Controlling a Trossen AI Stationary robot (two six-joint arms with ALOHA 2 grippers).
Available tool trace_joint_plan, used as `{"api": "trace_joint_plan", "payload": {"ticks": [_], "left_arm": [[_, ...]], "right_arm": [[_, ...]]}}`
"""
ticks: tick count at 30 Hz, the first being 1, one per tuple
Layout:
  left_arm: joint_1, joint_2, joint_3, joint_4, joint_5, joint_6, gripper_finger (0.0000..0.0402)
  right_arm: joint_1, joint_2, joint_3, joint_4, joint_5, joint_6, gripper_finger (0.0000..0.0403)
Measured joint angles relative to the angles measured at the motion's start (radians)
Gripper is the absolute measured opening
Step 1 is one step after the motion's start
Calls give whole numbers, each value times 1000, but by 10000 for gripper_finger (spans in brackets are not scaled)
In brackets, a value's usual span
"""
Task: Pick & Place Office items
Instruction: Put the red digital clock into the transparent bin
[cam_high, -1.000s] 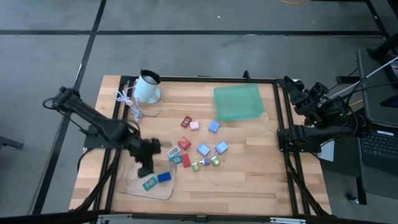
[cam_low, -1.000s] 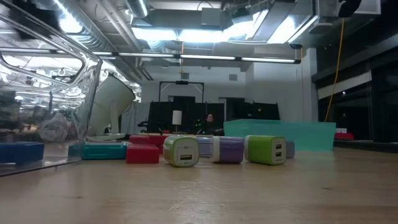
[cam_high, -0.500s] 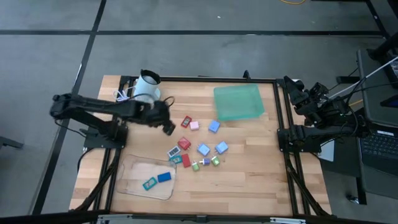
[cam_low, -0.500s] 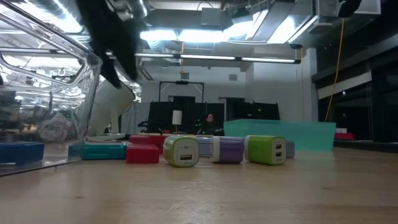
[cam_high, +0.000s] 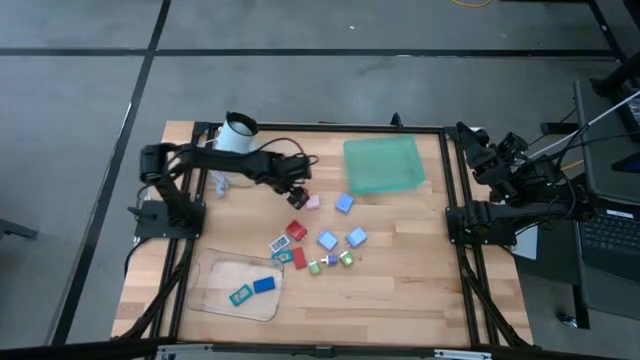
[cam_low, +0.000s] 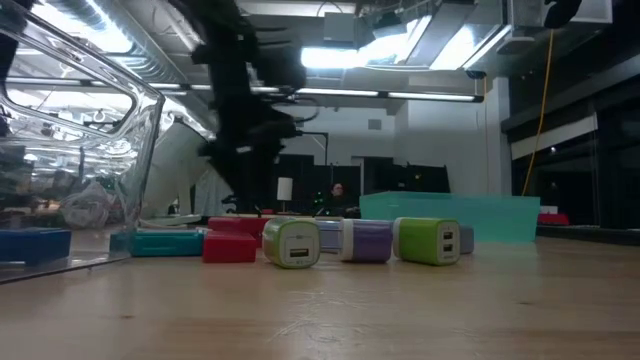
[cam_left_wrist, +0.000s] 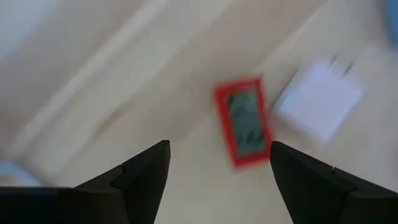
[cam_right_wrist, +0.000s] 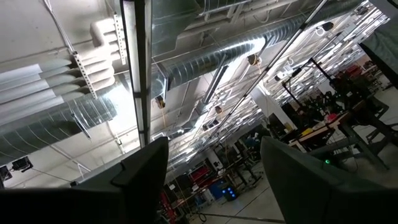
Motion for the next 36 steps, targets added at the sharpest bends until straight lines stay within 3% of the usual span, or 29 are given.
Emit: {"api": "trace_joint_plan", "payload": {"ticks": [7, 14, 30, 34, 36], "left_arm": [[50, 170, 189, -102, 16, 19, 271], [54, 271, 286, -155, 43, 23, 271], [19, 281, 297, -181, -42, -31, 271], [19, 296, 298, -164, -18, -49, 271], [20, 313, 297, -170, 41, -52, 271]], "right_arm": [[0, 0, 0, -1, 0, 1, 261], [0, 0, 0, -2, -2, 1, 261], [0, 0, 0, -4, -8, -2, 261], [0, 0, 0, -5, -8, -1, 261], [0, 0, 0, -5, -8, -1, 261]]}}
